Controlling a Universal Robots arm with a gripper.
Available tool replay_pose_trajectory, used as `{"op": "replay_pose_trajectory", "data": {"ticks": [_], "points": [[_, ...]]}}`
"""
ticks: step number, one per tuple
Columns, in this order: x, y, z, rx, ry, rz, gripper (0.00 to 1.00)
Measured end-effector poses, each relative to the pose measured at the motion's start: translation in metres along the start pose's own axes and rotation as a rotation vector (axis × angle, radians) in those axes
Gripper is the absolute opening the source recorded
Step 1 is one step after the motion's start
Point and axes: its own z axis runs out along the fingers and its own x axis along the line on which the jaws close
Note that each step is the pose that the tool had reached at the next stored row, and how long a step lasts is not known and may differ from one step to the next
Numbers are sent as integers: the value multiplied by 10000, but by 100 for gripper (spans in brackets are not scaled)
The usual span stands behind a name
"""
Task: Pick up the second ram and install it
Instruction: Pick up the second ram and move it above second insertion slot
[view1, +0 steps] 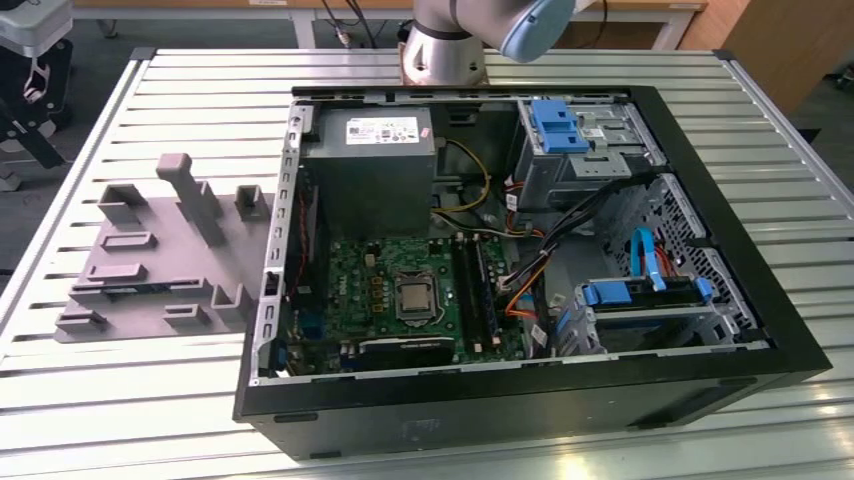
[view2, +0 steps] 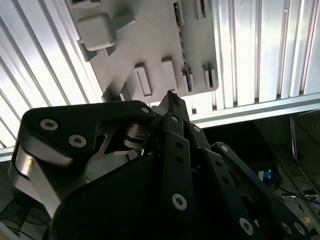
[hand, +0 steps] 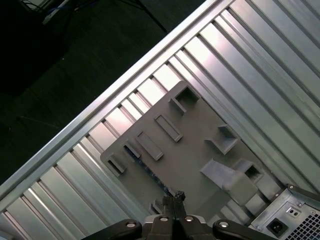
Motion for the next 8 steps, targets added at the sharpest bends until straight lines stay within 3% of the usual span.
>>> {"op": "replay_pose_trajectory", "data": {"ticks": [8], "points": [[0,0,0,-1,3,-67,11]]}}
